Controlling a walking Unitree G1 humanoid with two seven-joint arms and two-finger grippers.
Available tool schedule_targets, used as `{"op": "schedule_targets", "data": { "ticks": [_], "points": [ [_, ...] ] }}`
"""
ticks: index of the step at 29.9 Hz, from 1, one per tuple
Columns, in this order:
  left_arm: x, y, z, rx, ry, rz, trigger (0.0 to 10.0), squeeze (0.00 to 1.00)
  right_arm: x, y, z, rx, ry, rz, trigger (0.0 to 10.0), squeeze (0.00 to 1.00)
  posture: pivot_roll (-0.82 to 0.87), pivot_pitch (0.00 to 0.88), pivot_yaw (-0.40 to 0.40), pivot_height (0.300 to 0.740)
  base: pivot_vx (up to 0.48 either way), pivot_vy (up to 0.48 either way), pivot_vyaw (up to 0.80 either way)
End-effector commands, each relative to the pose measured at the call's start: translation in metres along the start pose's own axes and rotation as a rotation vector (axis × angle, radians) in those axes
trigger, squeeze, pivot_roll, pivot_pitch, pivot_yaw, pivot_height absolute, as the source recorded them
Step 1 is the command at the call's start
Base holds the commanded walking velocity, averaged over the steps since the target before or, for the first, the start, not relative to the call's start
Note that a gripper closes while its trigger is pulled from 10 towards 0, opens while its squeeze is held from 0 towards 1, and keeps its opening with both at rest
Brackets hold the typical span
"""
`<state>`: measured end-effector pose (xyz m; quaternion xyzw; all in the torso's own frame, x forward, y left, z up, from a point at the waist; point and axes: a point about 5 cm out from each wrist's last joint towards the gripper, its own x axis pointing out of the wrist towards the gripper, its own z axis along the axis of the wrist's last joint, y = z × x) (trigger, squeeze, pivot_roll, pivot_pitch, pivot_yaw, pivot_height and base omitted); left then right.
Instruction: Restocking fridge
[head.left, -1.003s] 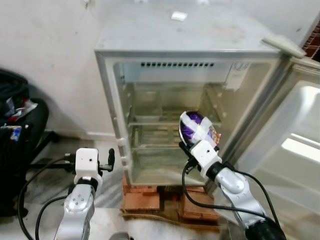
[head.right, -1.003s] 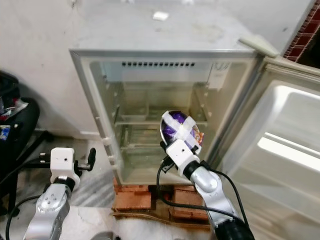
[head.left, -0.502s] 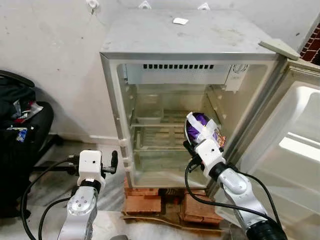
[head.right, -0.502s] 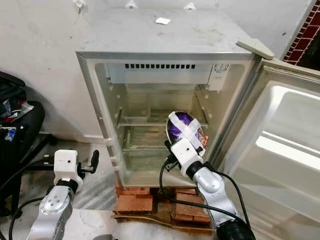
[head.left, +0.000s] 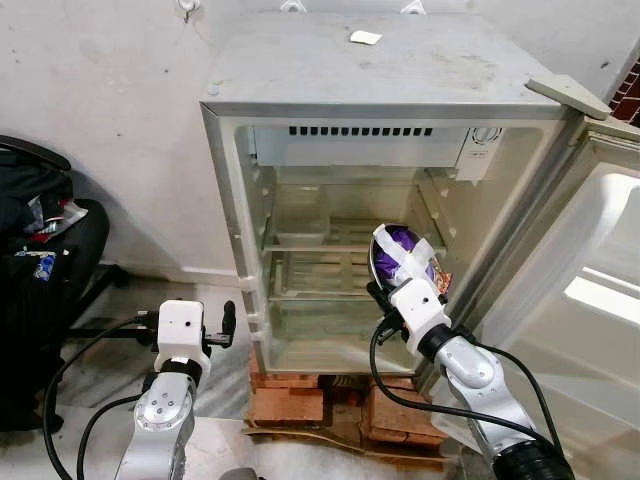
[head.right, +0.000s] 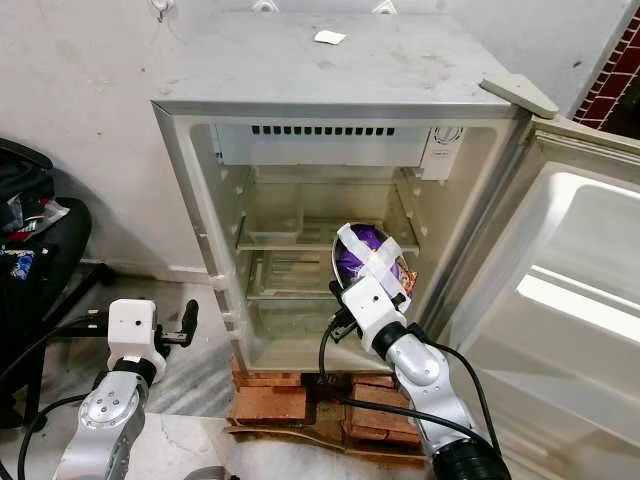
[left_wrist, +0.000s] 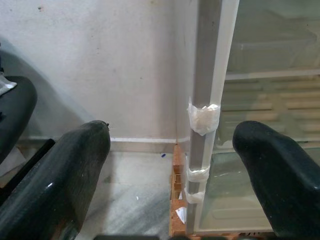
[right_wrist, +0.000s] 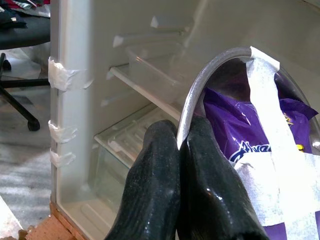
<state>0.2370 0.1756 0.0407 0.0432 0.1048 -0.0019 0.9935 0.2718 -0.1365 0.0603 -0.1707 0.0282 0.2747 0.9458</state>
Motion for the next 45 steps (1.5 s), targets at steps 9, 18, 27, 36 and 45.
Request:
{"op": "schedule_targets", "data": {
  "ticks": [9, 18, 27, 36, 45],
  "points": [
    [0.001, 0.000, 0.001, 0.009, 0.002, 0.002, 10.0, 0.00, 0.000, -0.005, 0.005, -0.007, -0.019, -0.015, 10.0, 0.00, 0.06, 0.000, -0.020, 0.740, 0.000, 0.000, 0.00],
    [0.001, 0.000, 0.001, 0.009, 0.002, 0.002, 10.0, 0.00, 0.000, -0.005, 0.005, -0.007, -0.019, -0.015, 10.0, 0.00, 0.06, 0.000, -0.020, 0.740, 0.000, 0.000, 0.00],
    [0.001, 0.000, 0.001, 0.009, 0.002, 0.002, 10.0, 0.00, 0.000, -0.005, 0.005, -0.007, -0.019, -0.015, 10.0, 0.00, 0.06, 0.000, -0.020, 0.740, 0.000, 0.000, 0.00],
    [0.003, -0.005, 0.003, 0.004, -0.003, -0.023, 10.0, 0.00, 0.004, 0.000, 0.007, -0.003, -0.032, 0.010, 10.0, 0.00, 0.06, 0.000, -0.026, 0.740, 0.000, 0.000, 0.00],
    [0.003, -0.015, 0.005, -0.015, -0.016, -0.075, 10.0, 0.00, 0.008, 0.005, 0.010, -0.017, -0.059, 0.045, 10.0, 0.00, 0.06, 0.000, -0.027, 0.740, 0.000, 0.000, 0.00]
  ]
}}
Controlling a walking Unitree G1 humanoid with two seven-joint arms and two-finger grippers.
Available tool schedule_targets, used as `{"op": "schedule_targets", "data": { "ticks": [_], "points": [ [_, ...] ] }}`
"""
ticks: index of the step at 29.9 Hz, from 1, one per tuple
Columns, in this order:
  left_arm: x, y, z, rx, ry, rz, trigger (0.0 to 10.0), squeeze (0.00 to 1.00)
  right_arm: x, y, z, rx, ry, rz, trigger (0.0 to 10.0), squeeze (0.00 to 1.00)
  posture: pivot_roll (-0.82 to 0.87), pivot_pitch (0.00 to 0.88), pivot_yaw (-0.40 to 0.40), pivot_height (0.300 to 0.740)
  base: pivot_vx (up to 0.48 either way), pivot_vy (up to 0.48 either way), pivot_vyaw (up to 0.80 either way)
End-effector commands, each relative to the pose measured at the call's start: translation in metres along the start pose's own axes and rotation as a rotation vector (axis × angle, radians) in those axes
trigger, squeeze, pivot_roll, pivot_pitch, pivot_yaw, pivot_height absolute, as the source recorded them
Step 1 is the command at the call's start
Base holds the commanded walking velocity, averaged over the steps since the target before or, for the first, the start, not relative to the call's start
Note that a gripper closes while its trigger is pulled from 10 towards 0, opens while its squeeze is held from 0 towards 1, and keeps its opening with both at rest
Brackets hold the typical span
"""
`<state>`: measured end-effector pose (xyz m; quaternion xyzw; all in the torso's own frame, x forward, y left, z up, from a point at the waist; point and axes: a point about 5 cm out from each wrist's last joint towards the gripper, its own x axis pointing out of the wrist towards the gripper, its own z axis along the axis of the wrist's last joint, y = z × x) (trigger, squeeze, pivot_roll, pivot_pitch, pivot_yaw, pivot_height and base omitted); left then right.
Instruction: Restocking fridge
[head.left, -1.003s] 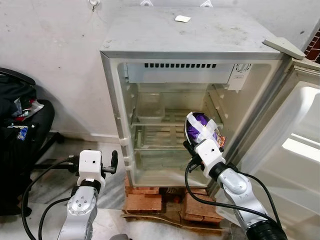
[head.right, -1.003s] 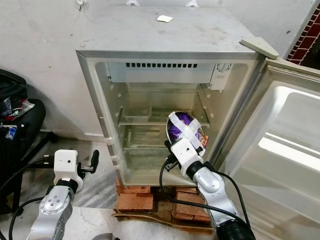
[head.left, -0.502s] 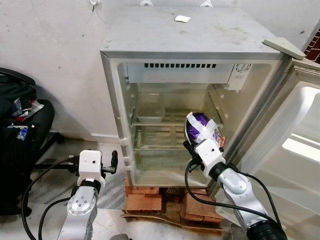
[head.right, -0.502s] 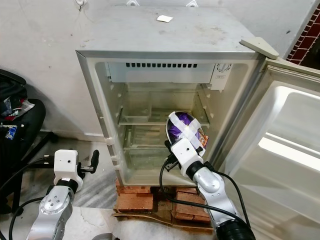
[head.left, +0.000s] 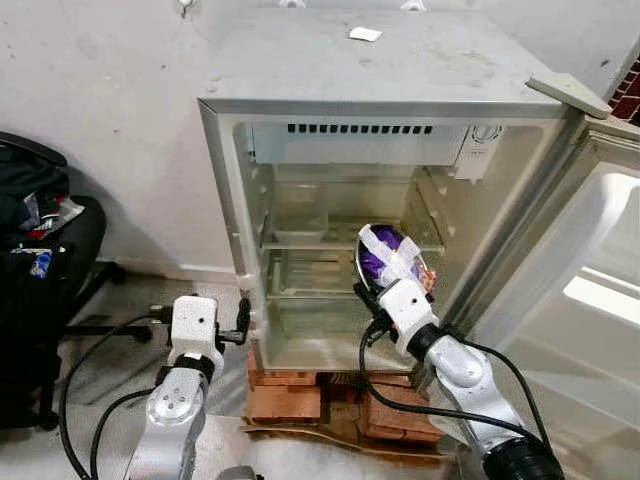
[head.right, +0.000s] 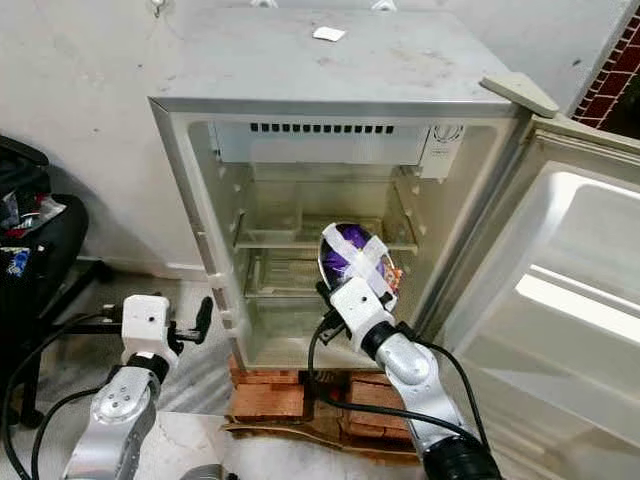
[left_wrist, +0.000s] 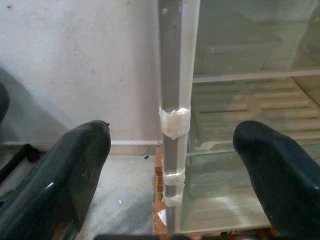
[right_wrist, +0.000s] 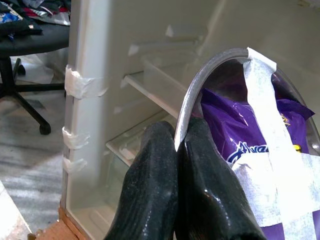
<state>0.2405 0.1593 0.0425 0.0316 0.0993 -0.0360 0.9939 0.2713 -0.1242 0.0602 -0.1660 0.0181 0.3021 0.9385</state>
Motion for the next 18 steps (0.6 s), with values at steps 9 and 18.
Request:
{"op": "schedule_targets", "data": {
  "ticks": [9, 18],
  "points": [
    [-0.0002, -0.0002, 0.0012, -0.001, -0.003, -0.015, 10.0, 0.00, 0.0028, -0.0046, 0.0058, -0.026, -0.032, 0.009, 10.0, 0.00, 0.06, 0.000, -0.028, 0.740, 0.255, 0.000, 0.00],
    [-0.0002, -0.0004, 0.0010, -0.002, -0.002, -0.018, 10.0, 0.00, 0.0036, -0.0039, 0.0057, -0.032, -0.036, 0.018, 10.0, 0.00, 0.06, 0.000, -0.028, 0.740, 0.409, 0.000, 0.00]
  ]
}}
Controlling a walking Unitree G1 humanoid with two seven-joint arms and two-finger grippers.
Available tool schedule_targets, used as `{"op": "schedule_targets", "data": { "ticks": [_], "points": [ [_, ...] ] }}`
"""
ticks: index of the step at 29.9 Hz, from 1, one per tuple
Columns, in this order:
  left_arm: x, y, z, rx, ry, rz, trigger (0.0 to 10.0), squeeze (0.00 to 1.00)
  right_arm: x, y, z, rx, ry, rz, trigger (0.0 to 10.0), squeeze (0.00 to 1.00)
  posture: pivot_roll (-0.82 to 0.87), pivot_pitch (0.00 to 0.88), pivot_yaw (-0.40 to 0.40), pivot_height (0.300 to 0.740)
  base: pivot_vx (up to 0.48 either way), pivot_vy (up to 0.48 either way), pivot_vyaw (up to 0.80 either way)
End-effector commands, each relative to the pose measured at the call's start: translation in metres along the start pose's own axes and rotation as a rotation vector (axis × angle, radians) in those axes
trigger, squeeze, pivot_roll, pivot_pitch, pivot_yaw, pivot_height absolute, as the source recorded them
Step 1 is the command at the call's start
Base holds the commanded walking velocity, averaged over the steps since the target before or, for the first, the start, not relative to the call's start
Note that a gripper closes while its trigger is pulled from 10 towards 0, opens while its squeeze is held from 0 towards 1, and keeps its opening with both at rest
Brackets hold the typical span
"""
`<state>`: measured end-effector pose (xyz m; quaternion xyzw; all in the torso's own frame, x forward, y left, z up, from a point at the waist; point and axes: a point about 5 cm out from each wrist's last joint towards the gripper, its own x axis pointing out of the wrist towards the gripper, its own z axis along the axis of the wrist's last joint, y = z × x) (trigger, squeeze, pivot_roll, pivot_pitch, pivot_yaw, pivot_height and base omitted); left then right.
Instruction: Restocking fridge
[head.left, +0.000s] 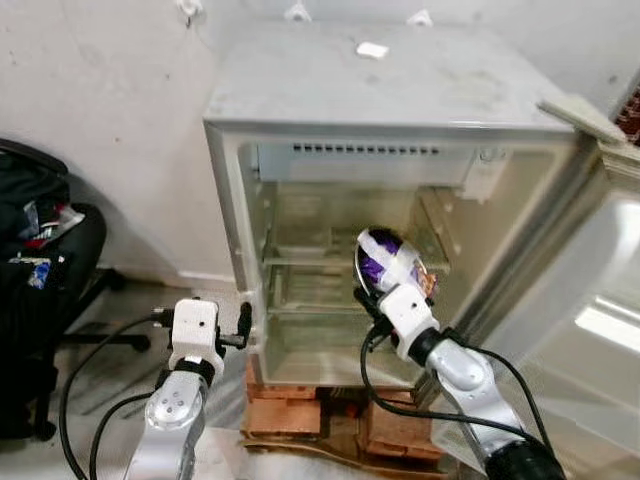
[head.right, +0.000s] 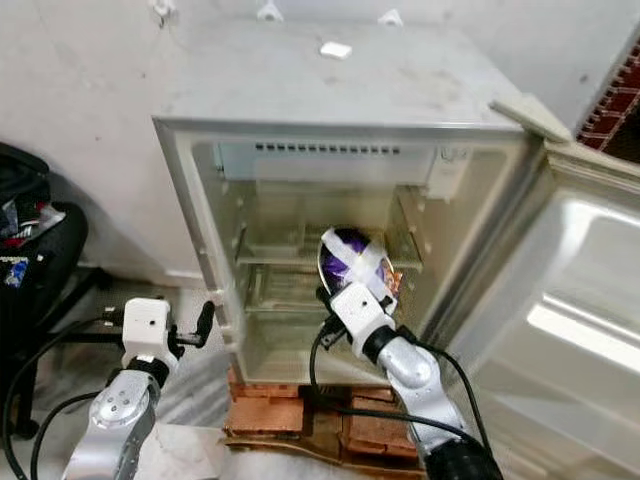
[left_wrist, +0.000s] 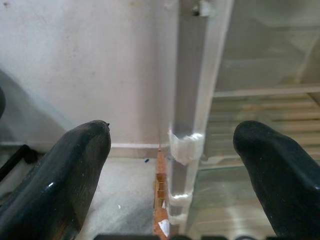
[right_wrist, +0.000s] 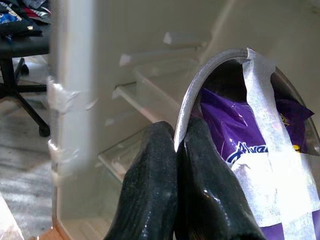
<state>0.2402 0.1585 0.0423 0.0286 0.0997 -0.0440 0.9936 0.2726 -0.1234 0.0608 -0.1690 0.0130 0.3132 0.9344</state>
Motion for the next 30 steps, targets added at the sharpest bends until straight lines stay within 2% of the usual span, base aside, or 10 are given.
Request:
{"op": "schedule_targets", "data": {
  "ticks": [1, 17, 21, 23, 25, 27, 28, 30],
  "points": [
    [0.000, 0.000, 0.001, 0.003, -0.002, -0.002, 10.0, 0.00, 0.002, -0.004, 0.005, -0.022, -0.025, -0.003, 10.0, 0.00, 0.06, 0.000, -0.028, 0.740, 0.409, 0.000, 0.00],
    [-0.005, 0.000, -0.002, 0.000, 0.016, 0.017, 10.0, 0.00, 0.002, -0.001, 0.008, -0.040, -0.049, 0.051, 10.0, 0.00, 0.07, 0.000, -0.032, 0.740, 0.039, 0.000, 0.00],
    [-0.016, 0.003, -0.006, 0.007, 0.033, 0.036, 10.0, 0.00, 0.003, -0.004, 0.009, -0.056, -0.048, 0.061, 10.0, 0.00, 0.07, 0.012, -0.036, 0.740, 0.000, 0.000, 0.00],
    [-0.032, 0.004, -0.008, 0.071, 0.027, 0.011, 10.0, 0.00, 0.012, -0.010, 0.006, -0.078, -0.002, 0.045, 10.0, 0.00, 0.09, 0.038, -0.048, 0.740, 0.000, 0.000, 0.00],
    [-0.032, 0.004, -0.008, 0.071, 0.027, 0.011, 10.0, 0.00, 0.012, -0.010, 0.006, -0.078, -0.002, 0.045, 10.0, 0.00, 0.09, 0.038, -0.048, 0.740, 0.000, 0.000, 0.00],
    [-0.046, 0.004, -0.006, 0.108, 0.027, -0.004, 10.0, 0.00, 0.025, -0.017, 0.009, -0.107, 0.031, 0.034, 10.0, 0.00, 0.12, 0.080, -0.066, 0.740, 0.000, 0.000, 0.00],
    [-0.046, 0.004, -0.006, 0.108, 0.027, -0.004, 10.0, 0.00, 0.025, -0.017, 0.009, -0.107, 0.031, 0.034, 10.0, 0.00, 0.12, 0.080, -0.066, 0.740, 0.000, 0.000, 0.00],
    [-0.060, 0.003, -0.006, 0.122, 0.031, -0.006, 10.0, 0.00, 0.042, -0.021, 0.016, -0.151, 0.044, 0.054, 10.0, 0.00, 0.15, 0.119, -0.085, 0.740, 0.000, 0.000, 0.00]
  ]
}}
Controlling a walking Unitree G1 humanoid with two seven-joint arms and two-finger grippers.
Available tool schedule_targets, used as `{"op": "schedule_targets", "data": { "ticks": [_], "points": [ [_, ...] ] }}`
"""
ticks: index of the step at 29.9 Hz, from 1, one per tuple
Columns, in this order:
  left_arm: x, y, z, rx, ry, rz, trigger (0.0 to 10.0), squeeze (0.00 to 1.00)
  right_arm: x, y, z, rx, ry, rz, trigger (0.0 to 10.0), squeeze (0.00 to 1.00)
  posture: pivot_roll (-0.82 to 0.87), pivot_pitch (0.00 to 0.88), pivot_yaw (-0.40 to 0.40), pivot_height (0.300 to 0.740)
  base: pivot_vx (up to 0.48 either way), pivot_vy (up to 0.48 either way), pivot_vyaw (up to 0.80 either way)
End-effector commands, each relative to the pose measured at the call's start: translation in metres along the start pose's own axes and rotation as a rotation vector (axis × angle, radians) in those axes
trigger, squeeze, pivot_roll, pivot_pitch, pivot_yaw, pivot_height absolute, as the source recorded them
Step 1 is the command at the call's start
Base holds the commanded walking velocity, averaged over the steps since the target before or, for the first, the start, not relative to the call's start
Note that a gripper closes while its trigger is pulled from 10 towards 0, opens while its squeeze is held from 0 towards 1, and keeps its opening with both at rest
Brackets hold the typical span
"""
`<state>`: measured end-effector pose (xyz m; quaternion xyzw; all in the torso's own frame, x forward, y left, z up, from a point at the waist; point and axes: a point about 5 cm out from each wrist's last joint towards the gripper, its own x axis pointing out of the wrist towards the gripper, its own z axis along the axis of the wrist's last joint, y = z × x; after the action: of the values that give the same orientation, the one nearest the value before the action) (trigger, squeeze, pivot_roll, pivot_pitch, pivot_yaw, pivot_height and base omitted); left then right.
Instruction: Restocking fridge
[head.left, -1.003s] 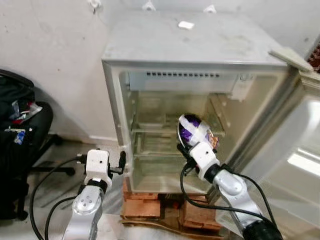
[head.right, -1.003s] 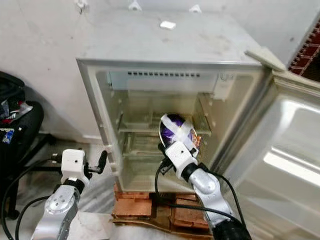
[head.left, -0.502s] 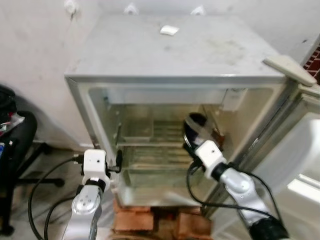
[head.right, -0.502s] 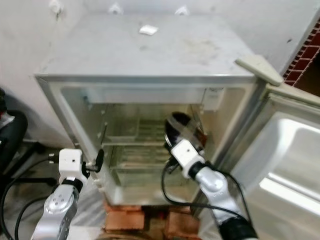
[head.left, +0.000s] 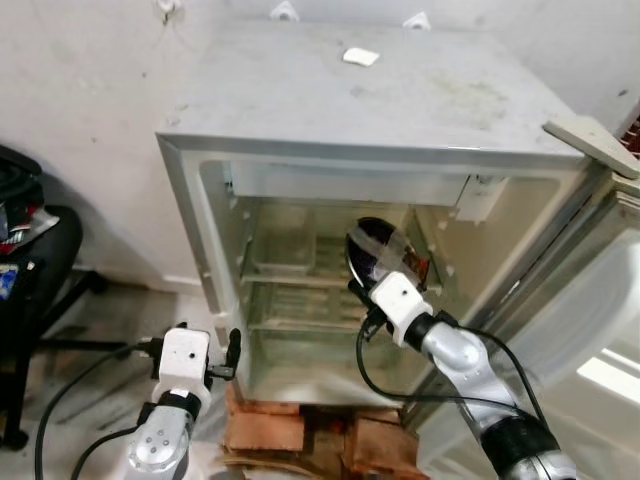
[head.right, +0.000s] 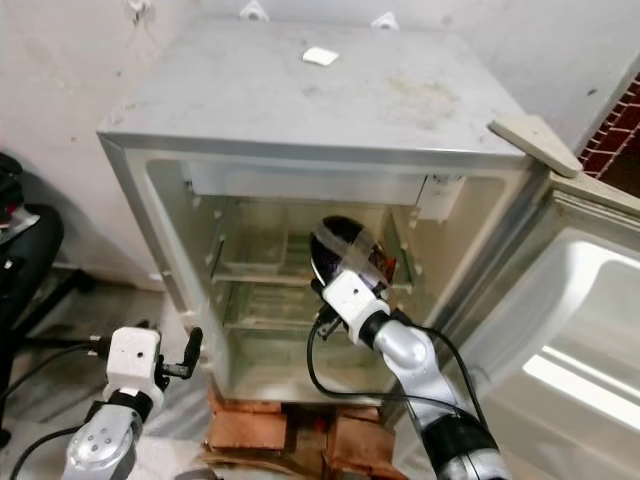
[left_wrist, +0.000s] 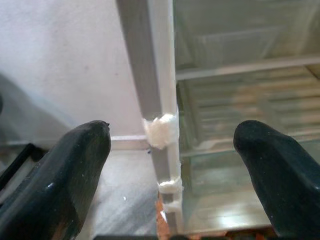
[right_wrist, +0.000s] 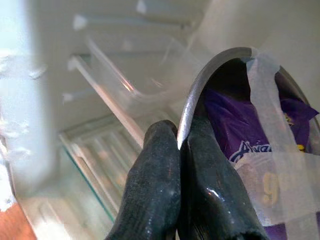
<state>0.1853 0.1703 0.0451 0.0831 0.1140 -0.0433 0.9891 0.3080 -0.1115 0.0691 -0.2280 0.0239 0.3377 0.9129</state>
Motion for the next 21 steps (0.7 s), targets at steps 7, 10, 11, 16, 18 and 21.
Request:
{"op": "schedule_targets", "data": {
  "ticks": [7, 10, 11, 16, 18, 21],
  "points": [
    [-0.025, 0.000, 0.010, 0.023, -0.003, 0.031, 10.0, 0.00, 0.032, -0.017, 0.020, -0.119, 0.056, 0.015, 10.0, 0.00, 0.21, 0.172, -0.119, 0.740, 0.000, 0.000, 0.00],
    [-0.034, 0.008, 0.011, -0.001, 0.020, 0.089, 10.0, 0.00, 0.046, -0.022, 0.027, -0.123, 0.111, 0.011, 10.0, 0.00, 0.23, 0.192, -0.127, 0.740, 0.000, 0.000, 0.00],
    [-0.035, 0.011, 0.011, -0.016, 0.027, 0.105, 10.0, 0.00, 0.048, -0.023, 0.029, -0.139, 0.119, 0.018, 10.0, 0.00, 0.24, 0.210, -0.133, 0.740, 0.000, 0.000, 0.00],
    [-0.045, 0.020, 0.015, -0.019, 0.046, 0.152, 10.0, 0.00, 0.056, -0.039, 0.036, -0.219, 0.214, -0.029, 10.0, 0.00, 0.27, 0.237, -0.142, 0.740, 0.000, 0.000, 0.00],
    [-0.047, 0.021, 0.015, -0.027, 0.054, 0.166, 10.0, 0.00, 0.056, -0.044, 0.035, -0.210, 0.247, -0.053, 10.0, 0.00, 0.27, 0.241, -0.143, 0.740, 0.000, 0.000, 0.00],
    [-0.050, 0.021, 0.015, -0.027, 0.064, 0.168, 10.0, 0.00, 0.054, -0.050, 0.032, -0.204, 0.286, -0.079, 10.0, 0.00, 0.27, 0.245, -0.145, 0.740, 0.000, 0.000, 0.00]
  ]
}}
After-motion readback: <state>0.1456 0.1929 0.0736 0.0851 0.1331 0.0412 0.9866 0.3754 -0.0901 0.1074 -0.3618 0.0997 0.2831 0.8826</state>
